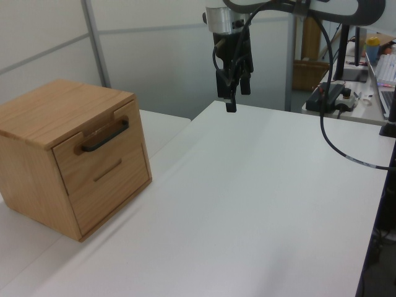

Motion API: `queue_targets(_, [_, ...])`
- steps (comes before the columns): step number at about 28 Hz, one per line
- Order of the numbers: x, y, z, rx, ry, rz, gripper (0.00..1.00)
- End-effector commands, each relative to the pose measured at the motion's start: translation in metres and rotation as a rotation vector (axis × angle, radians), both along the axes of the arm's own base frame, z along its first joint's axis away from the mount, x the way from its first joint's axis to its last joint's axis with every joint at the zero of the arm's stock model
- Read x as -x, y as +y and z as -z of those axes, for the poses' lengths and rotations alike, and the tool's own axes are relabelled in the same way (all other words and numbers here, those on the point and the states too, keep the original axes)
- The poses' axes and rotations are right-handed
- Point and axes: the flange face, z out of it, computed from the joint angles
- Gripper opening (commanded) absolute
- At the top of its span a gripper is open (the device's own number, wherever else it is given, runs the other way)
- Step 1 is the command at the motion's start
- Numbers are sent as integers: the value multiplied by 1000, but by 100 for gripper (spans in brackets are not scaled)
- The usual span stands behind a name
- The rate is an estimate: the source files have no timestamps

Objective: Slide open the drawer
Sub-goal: 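Move the gripper down toward the black handle of the upper drawer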

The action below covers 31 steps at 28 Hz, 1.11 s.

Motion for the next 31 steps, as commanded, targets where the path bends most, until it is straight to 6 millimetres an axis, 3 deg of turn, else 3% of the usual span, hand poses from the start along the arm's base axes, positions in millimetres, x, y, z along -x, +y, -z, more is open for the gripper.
queue_targets(1, [-3, 15, -4, -20, -47, 200, 99])
queue_targets(7, [-30, 32, -11, -86, -232, 589, 100])
queue_targets(12, [-46, 34, -15, -157, -323, 833, 100])
queue_targets(19, [-62, 36, 3, -255, -401, 1142, 100])
queue_targets(22, [-54, 40, 12, -388, -525, 1219, 100])
queue_targets(25, [-39, 42, 34, -511, -642, 1239, 100])
queue_targets(31, [-23, 45, 72, -618, -730, 1231, 100])
